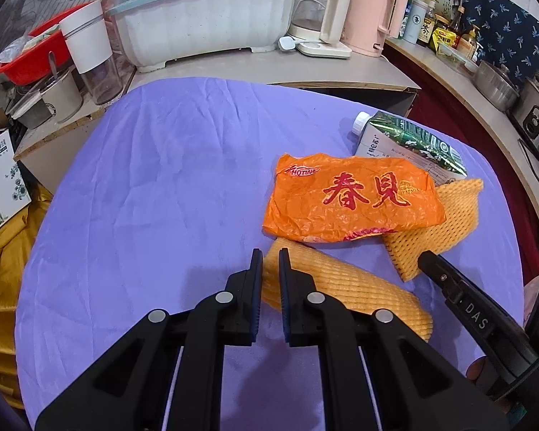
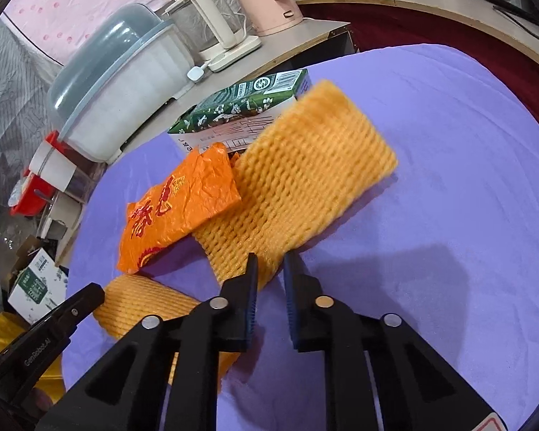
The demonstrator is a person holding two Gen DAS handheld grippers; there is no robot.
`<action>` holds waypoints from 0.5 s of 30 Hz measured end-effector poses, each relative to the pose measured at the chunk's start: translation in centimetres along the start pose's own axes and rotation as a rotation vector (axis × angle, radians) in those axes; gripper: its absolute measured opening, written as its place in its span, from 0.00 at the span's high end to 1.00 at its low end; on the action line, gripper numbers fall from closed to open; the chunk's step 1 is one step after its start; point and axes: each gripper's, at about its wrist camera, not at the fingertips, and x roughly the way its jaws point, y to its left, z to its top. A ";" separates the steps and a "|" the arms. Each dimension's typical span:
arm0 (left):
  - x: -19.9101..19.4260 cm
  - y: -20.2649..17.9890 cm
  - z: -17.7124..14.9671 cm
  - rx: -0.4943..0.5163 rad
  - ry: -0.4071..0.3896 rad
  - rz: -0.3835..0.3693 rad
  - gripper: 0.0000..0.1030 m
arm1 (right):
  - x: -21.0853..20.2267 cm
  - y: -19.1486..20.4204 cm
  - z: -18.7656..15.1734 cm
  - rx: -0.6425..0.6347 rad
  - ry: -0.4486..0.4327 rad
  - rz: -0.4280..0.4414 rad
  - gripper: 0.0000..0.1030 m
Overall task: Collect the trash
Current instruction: 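Grasp a yellow foam net with the right tool while the left tool grasps another, then carry both yellow foam nets over the bin and release them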
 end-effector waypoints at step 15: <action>-5.3 -3.0 -1.0 0.038 -0.062 -0.049 0.91 | -8.8 -3.0 -1.1 0.008 -0.132 -0.053 0.95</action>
